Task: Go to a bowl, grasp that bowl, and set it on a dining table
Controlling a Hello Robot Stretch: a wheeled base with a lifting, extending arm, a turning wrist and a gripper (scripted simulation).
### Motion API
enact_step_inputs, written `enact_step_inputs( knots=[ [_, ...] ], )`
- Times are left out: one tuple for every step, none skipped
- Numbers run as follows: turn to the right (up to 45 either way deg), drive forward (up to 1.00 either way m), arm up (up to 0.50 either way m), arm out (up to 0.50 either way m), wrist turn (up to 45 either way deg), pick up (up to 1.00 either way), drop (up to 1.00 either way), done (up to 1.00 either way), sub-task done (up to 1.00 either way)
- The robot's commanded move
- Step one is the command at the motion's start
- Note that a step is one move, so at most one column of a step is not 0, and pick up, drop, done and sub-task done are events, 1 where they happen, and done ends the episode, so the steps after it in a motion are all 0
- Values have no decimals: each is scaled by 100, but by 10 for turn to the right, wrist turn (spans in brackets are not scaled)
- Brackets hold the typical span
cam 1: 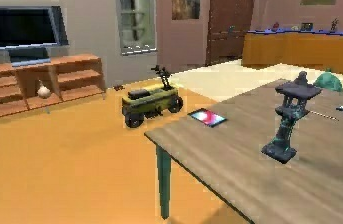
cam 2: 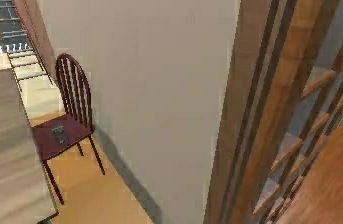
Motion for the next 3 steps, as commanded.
enact_step_inputs(
  knots=[
    [-300,0,0,0,0,0,0,0,0],
    [0,100,0,0,0,0,0,0,0],
    [-60,0,0,0,0,0,0,0,0]
  ],
)
